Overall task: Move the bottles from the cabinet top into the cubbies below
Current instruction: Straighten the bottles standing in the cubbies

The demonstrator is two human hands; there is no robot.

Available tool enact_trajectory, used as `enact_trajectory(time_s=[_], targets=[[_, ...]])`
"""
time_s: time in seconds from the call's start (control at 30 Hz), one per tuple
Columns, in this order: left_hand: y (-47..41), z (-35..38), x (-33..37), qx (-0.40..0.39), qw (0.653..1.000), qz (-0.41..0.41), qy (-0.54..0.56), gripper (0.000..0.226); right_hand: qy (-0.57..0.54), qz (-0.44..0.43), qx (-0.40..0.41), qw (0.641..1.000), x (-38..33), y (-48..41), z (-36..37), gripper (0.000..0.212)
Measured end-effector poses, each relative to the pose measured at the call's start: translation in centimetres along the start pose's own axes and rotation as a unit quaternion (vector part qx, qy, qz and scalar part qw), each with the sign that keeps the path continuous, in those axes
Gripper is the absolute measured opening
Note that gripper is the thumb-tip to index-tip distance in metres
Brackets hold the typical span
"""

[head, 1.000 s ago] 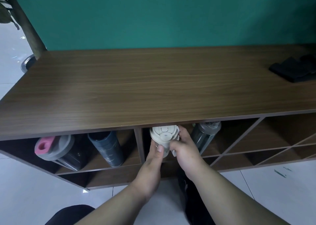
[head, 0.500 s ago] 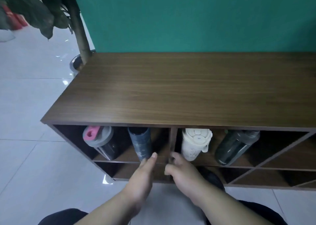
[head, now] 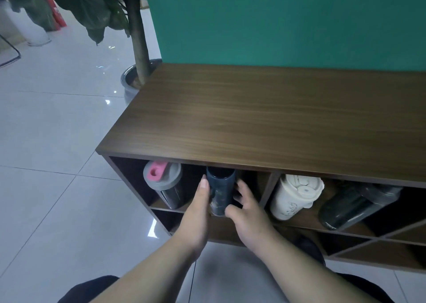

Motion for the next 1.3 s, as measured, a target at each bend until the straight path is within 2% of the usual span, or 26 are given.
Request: enact_trajectory(time_s=[0.2,0.3,0.37,0.43,0.5,0.6,0.67,0.77,0.9,0.97,1.13,1.3], targets=[[-0.7,-0.2,-1.1,-0.007,1.000,-0.006,-0.021,0.079,0.014,0.008,-0.004,1.000,0.6,-0.5,0.0,0.096],[-0.8,-0.8,-1.2,0.011,1.000,-0.010,-0.019,0.073,0.014,0.002,-0.010,1.000,1.0,-0.7,0.2,0.101],[-0.5,-1.4,-0.9,0.033,0.999,-0.014,0.013,0.053,0.033,0.019,-0.017,0.999,2.1,-0.8,0.7,0.100],[0.2,-2.5,-1.2,0.078,0.991,-0.064,0.086,0.042,0.077,0.054,-0.053,0.994,3.7,-0.3,1.7,0.093],[1.0,-4.8,-1.7,0.146,0.974,-0.100,0.143,0.047,0.124,0.086,-0.128,0.980,4.8,1.1,3.8,0.082],[1.7,-8.6,-1.2,0.220,0.957,-0.096,0.160,0.047,0.134,0.067,-0.185,0.971,3.5,2.6,6.8,0.088],[1.8,-10.8,-0.3,0.253,0.952,-0.077,0.153,0.046,0.094,0.047,-0.158,0.982,1.5,1.8,8.1,0.089],[1.4,-12.5,1.0,0.260,0.950,-0.049,0.163,0.042,0.022,0.020,-0.095,0.995,-2.0,-0.4,9.3,0.085],[0.6,-14.2,1.4,0.271,0.949,-0.024,0.158,0.049,0.014,0.003,-0.041,0.999,-5.4,-2.9,9.9,0.086],[0.1,-14.3,1.9,0.252,0.957,-0.009,0.141,0.042,0.037,-0.006,-0.039,0.999,-6.5,-3.6,10.4,0.074],[-0.2,-13.0,2.3,0.228,0.963,-0.017,0.144,0.044,0.039,-0.026,-0.055,0.997,-7.6,-4.1,11.3,0.064],[-0.6,-13.0,1.6,0.231,0.963,-0.020,0.139,0.049,0.016,-0.031,-0.056,0.998,-6.8,-4.9,11.5,0.062]])
Point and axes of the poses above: each hand's wrist, its own y-axis away from the middle knuckle, its own z-axis out of the palm, x = y × z, the point moved 9 cm from there along -y, towards the middle knuckle, and after that the axes turned 7 degrees about y, right-handed, at the moved point
